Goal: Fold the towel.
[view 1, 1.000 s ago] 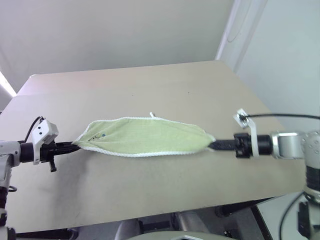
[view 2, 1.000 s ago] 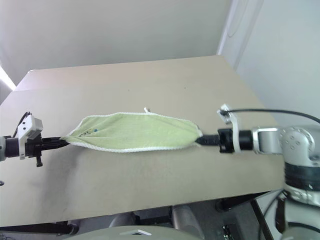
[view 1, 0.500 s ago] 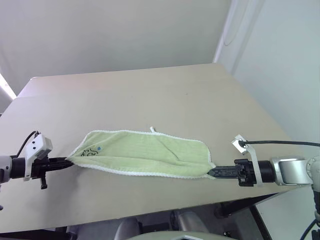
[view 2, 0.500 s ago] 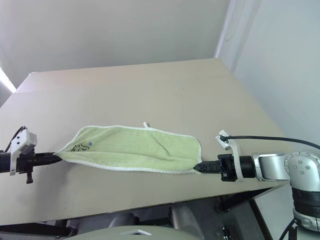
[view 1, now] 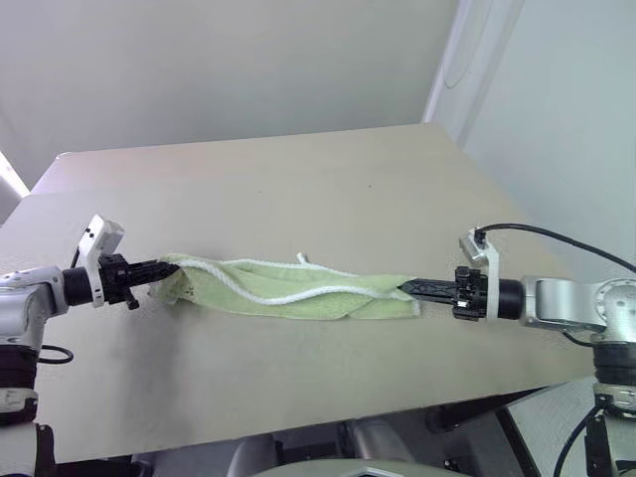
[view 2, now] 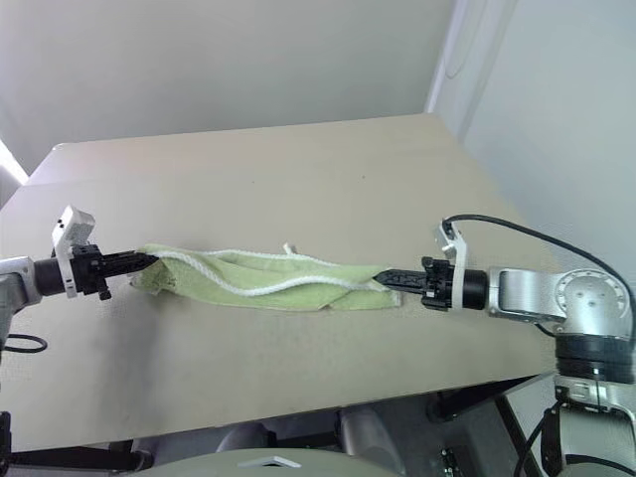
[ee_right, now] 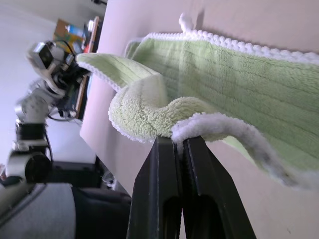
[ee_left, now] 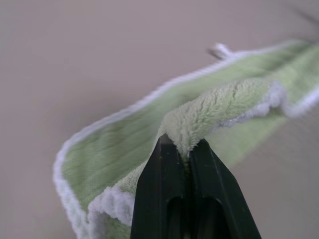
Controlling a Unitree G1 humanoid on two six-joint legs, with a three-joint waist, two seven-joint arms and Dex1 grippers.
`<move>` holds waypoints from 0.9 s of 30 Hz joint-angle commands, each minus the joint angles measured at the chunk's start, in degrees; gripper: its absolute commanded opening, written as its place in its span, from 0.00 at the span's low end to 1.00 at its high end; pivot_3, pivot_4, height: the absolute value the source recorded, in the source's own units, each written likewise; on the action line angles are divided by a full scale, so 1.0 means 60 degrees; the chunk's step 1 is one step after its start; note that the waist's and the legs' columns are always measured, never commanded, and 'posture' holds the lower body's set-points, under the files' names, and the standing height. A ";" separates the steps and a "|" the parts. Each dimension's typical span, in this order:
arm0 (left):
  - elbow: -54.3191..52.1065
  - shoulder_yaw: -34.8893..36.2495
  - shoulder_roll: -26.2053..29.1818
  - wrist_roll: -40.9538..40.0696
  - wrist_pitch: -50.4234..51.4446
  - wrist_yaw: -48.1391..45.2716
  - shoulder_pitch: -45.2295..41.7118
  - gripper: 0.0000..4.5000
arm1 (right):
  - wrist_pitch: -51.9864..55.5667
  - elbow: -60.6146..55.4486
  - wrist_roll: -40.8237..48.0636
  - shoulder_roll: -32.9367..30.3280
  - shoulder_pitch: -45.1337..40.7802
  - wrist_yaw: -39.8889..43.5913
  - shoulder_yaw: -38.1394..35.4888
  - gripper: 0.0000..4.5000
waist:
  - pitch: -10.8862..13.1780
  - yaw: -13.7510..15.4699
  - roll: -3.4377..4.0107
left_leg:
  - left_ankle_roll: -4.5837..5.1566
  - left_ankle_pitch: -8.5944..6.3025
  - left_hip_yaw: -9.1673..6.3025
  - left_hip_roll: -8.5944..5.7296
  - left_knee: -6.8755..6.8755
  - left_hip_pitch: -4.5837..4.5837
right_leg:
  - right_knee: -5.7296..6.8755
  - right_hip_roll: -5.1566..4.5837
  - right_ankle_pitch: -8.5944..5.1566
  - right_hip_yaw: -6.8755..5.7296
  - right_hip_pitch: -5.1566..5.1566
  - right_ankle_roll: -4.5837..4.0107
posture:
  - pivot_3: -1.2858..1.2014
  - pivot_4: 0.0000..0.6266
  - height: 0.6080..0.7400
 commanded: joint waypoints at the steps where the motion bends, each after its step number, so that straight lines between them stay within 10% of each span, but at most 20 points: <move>1: 0.0214 -0.0106 -0.0039 0.0218 -0.0135 0.0055 -0.0431 0.00 | -0.0847 0.0020 0.0373 0.0346 -0.0150 -0.1225 0.0156 0.01 | 0.0000 -0.0007 0.0001 | 0.0000 0.0000 0.0002 0.0000 0.0000 -0.0001 | 0.0000 0.0000 0.0000 0.0002 0.0003 -0.0001 | 0.52 0.00 0.79; 13: 0.0905 -0.0121 -0.0391 0.0547 -0.0706 0.0306 -0.0665 0.79 | -0.2294 -0.1825 -0.2582 0.0853 0.0458 -0.1048 0.0104 0.00 | -0.0003 0.0042 0.0004 | 0.0000 0.0000 0.0000 0.0001 0.0000 -0.0002 | -0.0002 -0.0003 0.0009 0.0003 -0.0004 0.0015 | 0.52 0.00 0.79; 23: 0.1637 0.0144 -0.0814 0.0651 -0.1284 0.1113 -0.1234 1.00 | -0.1964 -0.1763 -0.2423 0.1119 0.0299 -0.1018 -0.0173 0.78 | -0.0004 0.0049 0.0003 | 0.0000 0.0000 0.0000 0.0000 0.0004 -0.0002 | 0.0002 -0.0003 0.0015 0.0003 0.0003 0.0019 | 0.52 0.00 0.79; 27: 0.2235 0.0239 -0.1015 0.0834 -0.1951 0.1750 -0.1565 1.00 | -0.2185 -0.1303 -0.2453 0.1146 0.0133 -0.0981 -0.0613 0.78 | -0.0005 0.0053 0.0001 | 0.0000 0.0000 -0.0001 -0.0001 0.0004 -0.0003 | 0.0002 -0.0002 0.0018 0.0003 0.0003 0.0024 | 0.52 0.00 0.79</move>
